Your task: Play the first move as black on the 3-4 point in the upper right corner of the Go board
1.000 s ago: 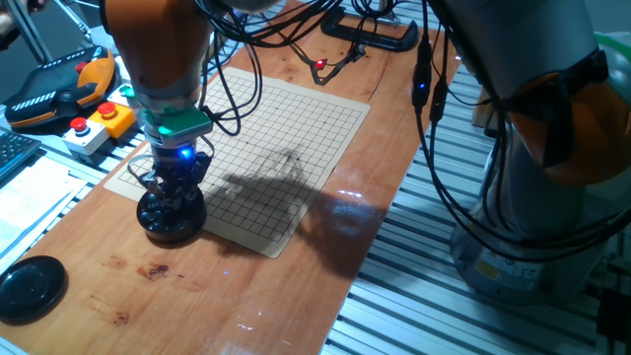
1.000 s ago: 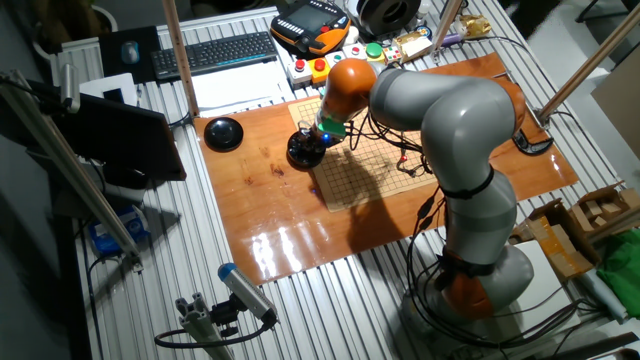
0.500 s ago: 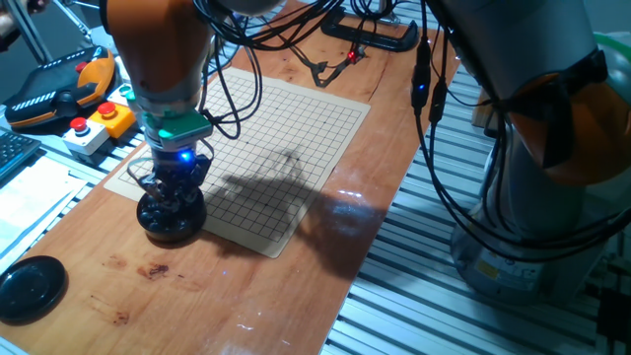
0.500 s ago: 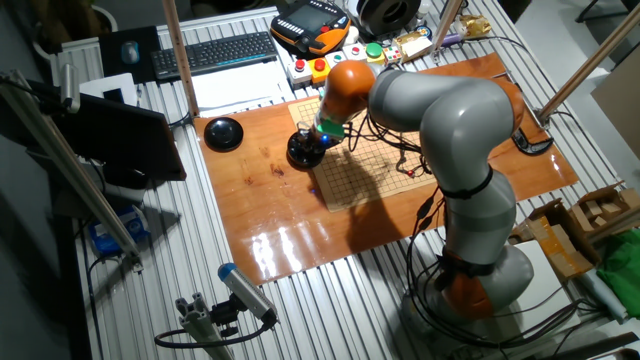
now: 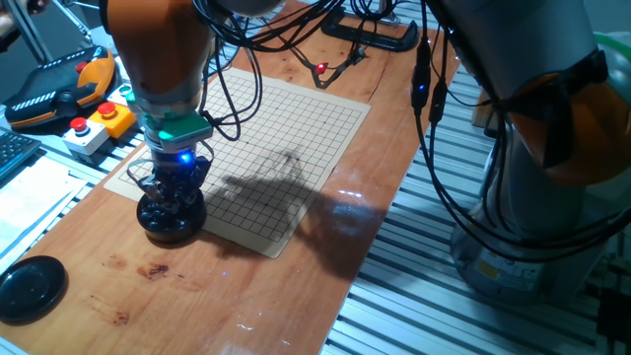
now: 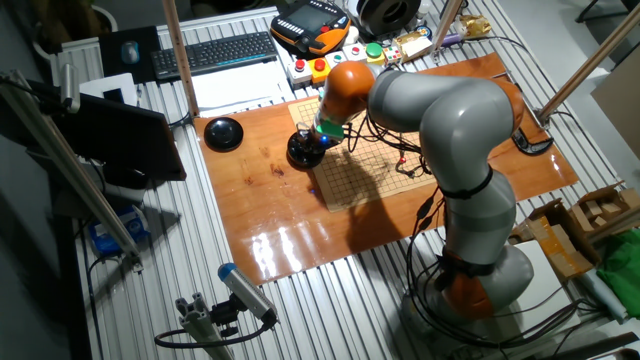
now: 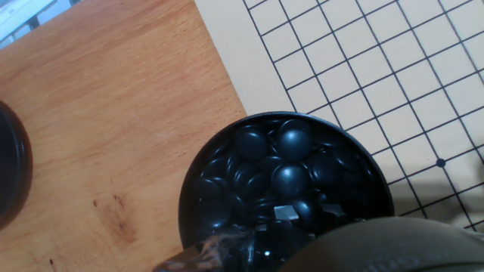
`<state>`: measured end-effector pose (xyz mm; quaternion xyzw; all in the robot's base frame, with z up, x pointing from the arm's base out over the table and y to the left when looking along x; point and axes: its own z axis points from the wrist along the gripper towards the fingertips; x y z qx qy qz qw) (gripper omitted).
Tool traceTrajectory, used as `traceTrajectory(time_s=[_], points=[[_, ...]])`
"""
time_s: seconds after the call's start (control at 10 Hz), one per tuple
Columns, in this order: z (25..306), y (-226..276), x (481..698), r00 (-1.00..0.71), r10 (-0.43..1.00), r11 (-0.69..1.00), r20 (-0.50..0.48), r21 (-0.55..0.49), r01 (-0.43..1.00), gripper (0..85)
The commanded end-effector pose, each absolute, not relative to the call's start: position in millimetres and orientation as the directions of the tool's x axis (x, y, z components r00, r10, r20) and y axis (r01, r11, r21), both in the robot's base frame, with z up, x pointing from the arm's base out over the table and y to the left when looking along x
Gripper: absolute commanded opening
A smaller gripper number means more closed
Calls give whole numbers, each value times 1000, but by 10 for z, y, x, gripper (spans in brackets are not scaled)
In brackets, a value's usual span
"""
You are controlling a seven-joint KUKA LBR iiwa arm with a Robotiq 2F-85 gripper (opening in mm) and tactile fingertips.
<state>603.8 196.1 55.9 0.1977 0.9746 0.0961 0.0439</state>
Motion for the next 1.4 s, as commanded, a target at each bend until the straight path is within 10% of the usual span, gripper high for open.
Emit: traceTrajectory(time_s=[0.0,0.5,1.3], points=[[568,1957,6038,-919,390,905,-49,205,373,123],[607,1938,6030,-924,379,911,-50,195,364,7],[686,1932,5999,-922,384,911,-58,185,368,107]])
